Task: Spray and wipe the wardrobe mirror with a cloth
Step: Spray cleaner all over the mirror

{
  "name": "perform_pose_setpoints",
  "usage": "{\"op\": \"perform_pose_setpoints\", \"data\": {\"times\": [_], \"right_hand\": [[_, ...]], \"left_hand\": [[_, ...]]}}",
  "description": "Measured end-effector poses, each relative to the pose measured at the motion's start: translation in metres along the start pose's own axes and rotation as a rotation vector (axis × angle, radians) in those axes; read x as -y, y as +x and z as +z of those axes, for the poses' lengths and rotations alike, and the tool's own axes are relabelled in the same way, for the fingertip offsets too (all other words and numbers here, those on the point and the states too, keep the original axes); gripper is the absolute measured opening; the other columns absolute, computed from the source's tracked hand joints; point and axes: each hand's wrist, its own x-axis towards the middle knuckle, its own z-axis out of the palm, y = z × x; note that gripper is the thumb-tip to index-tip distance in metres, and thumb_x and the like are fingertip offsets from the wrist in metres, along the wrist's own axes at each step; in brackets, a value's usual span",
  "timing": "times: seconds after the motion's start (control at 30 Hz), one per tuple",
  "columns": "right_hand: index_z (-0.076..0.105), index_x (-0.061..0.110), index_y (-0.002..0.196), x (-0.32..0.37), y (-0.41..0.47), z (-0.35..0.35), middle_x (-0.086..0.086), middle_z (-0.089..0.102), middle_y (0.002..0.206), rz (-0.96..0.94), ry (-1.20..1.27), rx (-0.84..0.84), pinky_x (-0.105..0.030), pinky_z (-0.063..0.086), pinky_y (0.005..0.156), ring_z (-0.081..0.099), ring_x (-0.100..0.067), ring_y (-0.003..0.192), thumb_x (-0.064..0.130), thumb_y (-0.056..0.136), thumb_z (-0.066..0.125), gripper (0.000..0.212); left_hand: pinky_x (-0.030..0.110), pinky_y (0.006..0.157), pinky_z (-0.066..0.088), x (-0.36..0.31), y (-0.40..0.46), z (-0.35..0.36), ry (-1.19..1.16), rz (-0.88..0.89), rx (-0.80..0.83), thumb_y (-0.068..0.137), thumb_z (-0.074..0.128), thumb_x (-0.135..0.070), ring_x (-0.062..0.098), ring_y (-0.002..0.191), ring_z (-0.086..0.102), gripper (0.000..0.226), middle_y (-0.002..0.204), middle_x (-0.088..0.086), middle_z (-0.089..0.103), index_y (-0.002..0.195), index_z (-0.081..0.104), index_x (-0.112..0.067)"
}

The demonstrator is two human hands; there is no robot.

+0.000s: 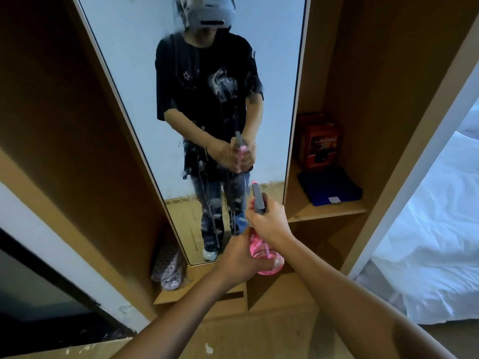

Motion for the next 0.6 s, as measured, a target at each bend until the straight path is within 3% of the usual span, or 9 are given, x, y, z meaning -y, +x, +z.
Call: {"op": "perform_pose_setpoints", "data": {"times": [0.13,0.33,0.43,0.5,0.6], "right_hand": [[0.055,0.012,0.095,0.004,-0.002,0.013,0.000,0.055,0.079,-0.002,-0.006,0.037,-0.011,0.043,0.054,0.051,-0.007,0.063,0.007,0.085,0.063,0.015],[0.052,0.012,0.088,0.010,-0.007,0.028,0.005,0.051,0.067,-0.001,-0.002,0.017,-0.007,0.037,0.044,0.049,0.004,0.046,0.004,0.086,0.062,0.013],[0.053,0.012,0.088,0.012,-0.009,0.036,0.004,0.052,0.068,-0.007,-0.016,0.028,-0.008,0.037,0.044,0.051,0.004,0.048,0.006,0.086,0.063,0.012],[0.055,0.012,0.093,0.013,-0.009,0.044,0.004,0.055,0.073,0.001,-0.021,0.046,-0.010,0.040,0.049,0.052,-0.002,0.057,0.009,0.086,0.064,0.012],[0.058,0.011,0.099,0.014,-0.010,0.057,0.001,0.061,0.080,0.005,-0.033,0.066,-0.029,0.054,0.068,0.055,-0.009,0.069,0.011,0.084,0.064,0.016]], "left_hand": [[0.024,0.082,0.057,0.009,-0.006,-0.009,-0.018,-0.033,-0.013,0.068,0.084,-0.032,-0.003,0.093,0.065,0.063,0.104,-0.007,0.070,0.121,0.053,-0.019],[0.028,0.082,0.057,0.015,-0.017,-0.020,-0.018,-0.042,-0.017,0.070,0.083,-0.028,0.000,0.093,0.066,0.055,0.102,-0.006,0.070,0.117,0.055,-0.021],[0.026,0.080,0.057,0.017,-0.023,-0.027,-0.023,-0.060,-0.028,0.070,0.083,-0.025,0.000,0.090,0.066,0.054,0.099,-0.006,0.070,0.116,0.055,-0.020],[0.018,0.075,0.054,0.020,-0.027,-0.031,-0.028,-0.073,-0.037,0.069,0.084,-0.024,-0.003,0.087,0.065,0.053,0.096,-0.007,0.070,0.114,0.055,-0.020],[0.009,0.066,0.046,0.024,-0.034,-0.039,-0.032,-0.108,-0.066,0.068,0.085,-0.025,-0.007,0.082,0.062,0.053,0.092,-0.009,0.069,0.111,0.055,-0.018]]}}
